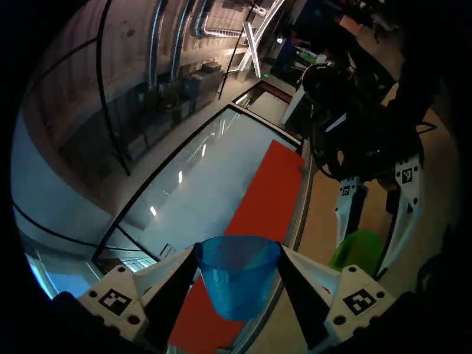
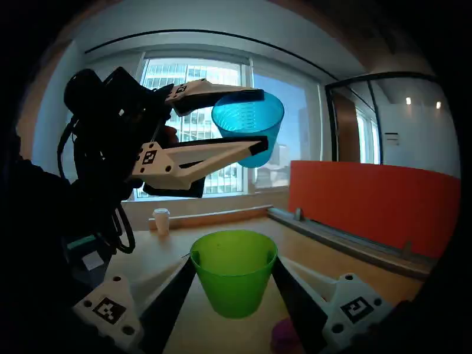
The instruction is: Pour water
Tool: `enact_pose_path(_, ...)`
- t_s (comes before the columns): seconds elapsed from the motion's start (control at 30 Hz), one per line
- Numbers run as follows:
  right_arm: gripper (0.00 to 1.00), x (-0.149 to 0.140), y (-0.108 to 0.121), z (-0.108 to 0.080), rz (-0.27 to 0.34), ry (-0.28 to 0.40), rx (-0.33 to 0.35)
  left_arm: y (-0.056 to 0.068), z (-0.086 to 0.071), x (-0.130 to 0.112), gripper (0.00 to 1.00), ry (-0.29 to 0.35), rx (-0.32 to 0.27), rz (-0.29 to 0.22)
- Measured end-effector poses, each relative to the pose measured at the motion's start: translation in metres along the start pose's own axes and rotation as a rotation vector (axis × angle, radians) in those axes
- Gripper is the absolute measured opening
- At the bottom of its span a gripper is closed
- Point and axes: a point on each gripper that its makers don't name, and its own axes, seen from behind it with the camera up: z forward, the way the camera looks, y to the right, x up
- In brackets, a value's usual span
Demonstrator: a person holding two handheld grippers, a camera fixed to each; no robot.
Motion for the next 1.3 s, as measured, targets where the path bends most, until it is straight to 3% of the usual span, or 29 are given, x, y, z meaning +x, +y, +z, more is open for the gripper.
enact_pose_path(0.43,0.9,0.002,0.002,0.001,-0.007,-0.002,-0.002,-0.002,0.002,0.007,0.89,0.006,0.003,0.058)
enact_pose_path(1.3,0.9,0.007,0.005,-0.002,-0.017,0.003,-0.014,-0.004,0.0,0.013,0.89,0.015,0.009,0.122)
